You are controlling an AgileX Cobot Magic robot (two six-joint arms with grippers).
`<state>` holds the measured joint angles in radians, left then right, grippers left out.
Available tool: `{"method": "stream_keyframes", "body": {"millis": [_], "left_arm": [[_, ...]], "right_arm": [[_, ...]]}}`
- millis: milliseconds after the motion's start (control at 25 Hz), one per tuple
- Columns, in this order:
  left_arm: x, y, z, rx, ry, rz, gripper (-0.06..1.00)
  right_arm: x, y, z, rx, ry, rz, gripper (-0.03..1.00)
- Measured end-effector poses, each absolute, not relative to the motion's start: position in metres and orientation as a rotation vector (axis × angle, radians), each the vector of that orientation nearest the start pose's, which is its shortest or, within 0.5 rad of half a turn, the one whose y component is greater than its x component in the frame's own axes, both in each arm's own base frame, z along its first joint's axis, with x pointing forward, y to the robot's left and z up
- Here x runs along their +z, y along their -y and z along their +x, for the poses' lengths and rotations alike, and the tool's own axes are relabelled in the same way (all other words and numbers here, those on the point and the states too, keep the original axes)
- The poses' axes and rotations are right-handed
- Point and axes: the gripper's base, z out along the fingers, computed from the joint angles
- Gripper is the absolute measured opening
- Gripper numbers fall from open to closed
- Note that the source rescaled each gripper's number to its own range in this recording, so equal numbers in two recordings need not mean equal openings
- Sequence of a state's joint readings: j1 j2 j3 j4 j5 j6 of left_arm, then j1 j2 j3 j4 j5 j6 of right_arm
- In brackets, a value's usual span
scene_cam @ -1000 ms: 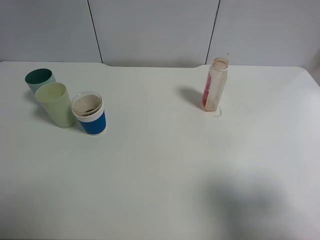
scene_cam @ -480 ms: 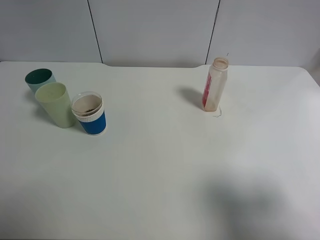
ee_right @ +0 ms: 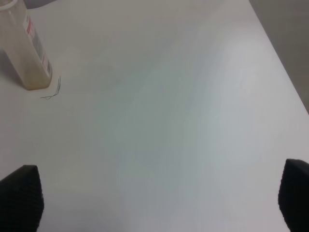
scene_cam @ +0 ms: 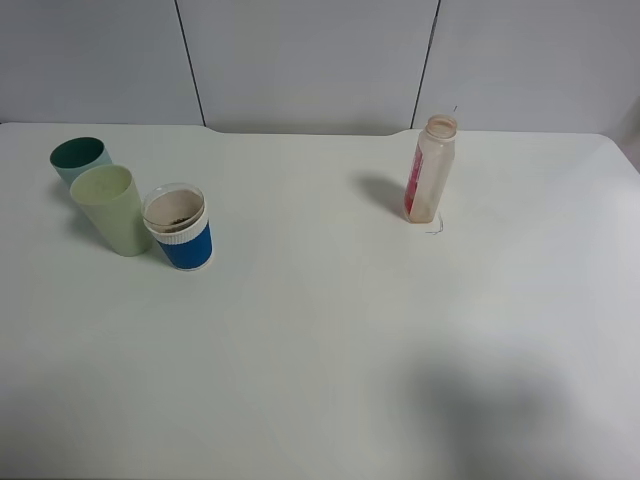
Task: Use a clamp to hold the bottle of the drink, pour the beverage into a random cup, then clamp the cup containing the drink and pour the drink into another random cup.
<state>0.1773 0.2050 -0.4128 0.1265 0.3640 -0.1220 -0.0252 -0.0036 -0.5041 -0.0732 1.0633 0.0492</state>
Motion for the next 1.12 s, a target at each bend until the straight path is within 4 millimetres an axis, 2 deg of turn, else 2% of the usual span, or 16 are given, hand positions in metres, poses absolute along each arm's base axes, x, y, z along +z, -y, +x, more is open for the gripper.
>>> {"method": "stream_keyframes", "body": {"millis": [360,680,1120], "left_arm": [[0.287,-0.011,0.022,0.184,-1.75,-0.227,0.82],[0.296,-0.009,0.002,0.187,-1.826,-0.261,0.68],[0.294,-0.008,-0.005,0.185,-1.862,-0.277,0.67]], "right_arm": [[0.278,0.006,-0.006,-0.073,-2.036,0.08,0.98],[0.278,0.006,-0.006,-0.073,-2.036,0.08,0.98],[0.278,0.006,-0.006,-0.073,-2.036,0.08,0.98]]}}
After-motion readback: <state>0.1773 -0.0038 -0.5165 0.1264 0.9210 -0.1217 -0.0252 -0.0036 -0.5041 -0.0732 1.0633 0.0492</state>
